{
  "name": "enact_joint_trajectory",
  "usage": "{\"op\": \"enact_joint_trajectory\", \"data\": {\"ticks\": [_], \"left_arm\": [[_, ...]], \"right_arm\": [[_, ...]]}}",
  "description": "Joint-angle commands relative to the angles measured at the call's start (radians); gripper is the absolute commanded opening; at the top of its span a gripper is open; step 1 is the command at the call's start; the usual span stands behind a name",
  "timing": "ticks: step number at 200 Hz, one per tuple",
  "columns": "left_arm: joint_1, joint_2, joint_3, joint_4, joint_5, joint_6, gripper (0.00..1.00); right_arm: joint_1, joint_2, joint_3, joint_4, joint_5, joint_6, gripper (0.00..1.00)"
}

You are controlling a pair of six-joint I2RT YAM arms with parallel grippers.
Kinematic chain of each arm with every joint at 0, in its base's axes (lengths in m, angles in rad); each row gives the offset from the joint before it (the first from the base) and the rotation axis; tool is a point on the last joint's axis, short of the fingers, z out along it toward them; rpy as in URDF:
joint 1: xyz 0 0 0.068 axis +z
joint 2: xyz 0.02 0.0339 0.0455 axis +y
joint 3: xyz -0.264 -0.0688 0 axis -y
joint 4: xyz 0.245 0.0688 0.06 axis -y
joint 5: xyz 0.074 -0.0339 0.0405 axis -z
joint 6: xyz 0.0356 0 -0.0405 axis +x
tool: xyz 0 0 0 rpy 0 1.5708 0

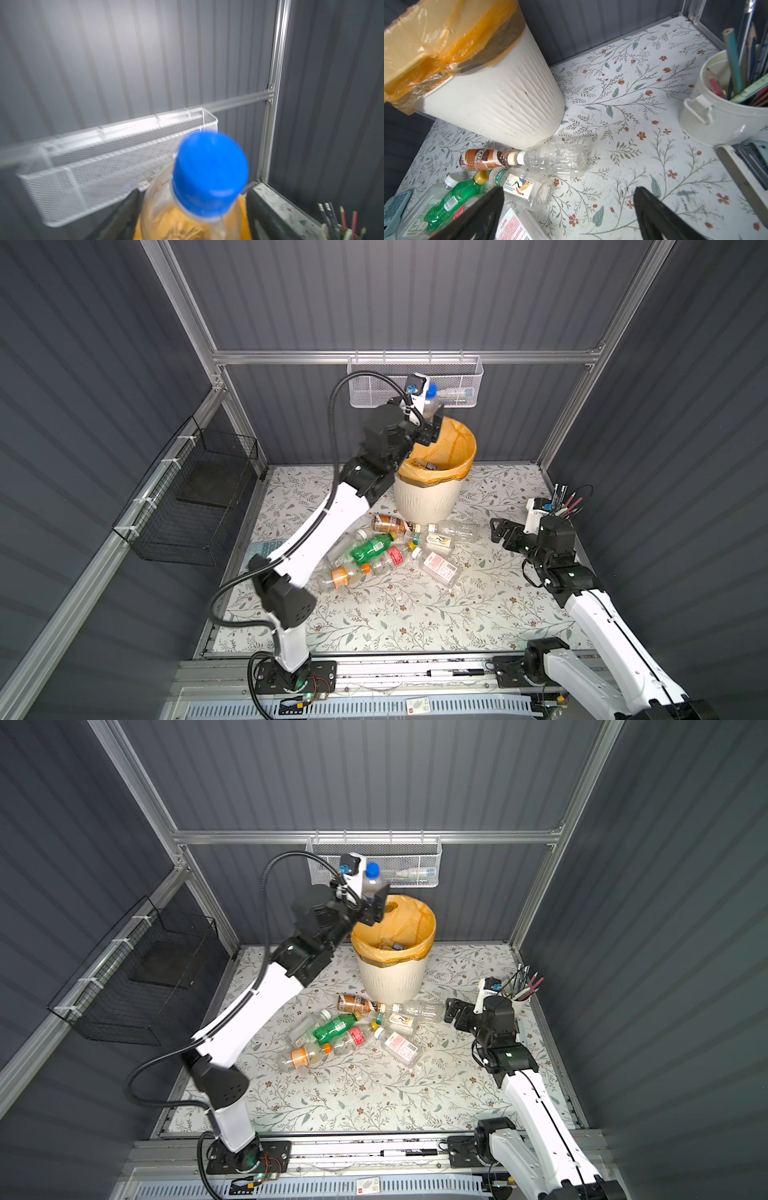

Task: Throw the plastic bottles in the bin
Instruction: 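Raise the blue-capped bottle over the bin and open the left gripper, then withdraw the left gripper while the right gripper grasps a white-labelled clear bottle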

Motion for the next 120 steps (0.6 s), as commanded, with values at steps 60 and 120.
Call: {"op": "enact_joint_trajectory", "data": {"ticks": [60, 120], "left_arm": [[-0.027, -0.302, -0.422, 0.211, 0.102, -0.162, 1.00], [-0.034, -0.479, -0.758, 0.291, 0.038, -0.178, 1.00]], "right_arm": [[0.075, -0.077, 0.025, -0.138, 0.186, -0.073, 0.99], [0.279, 0.061, 0.068, -0.165, 0.305, -0.128, 0.99]]}}
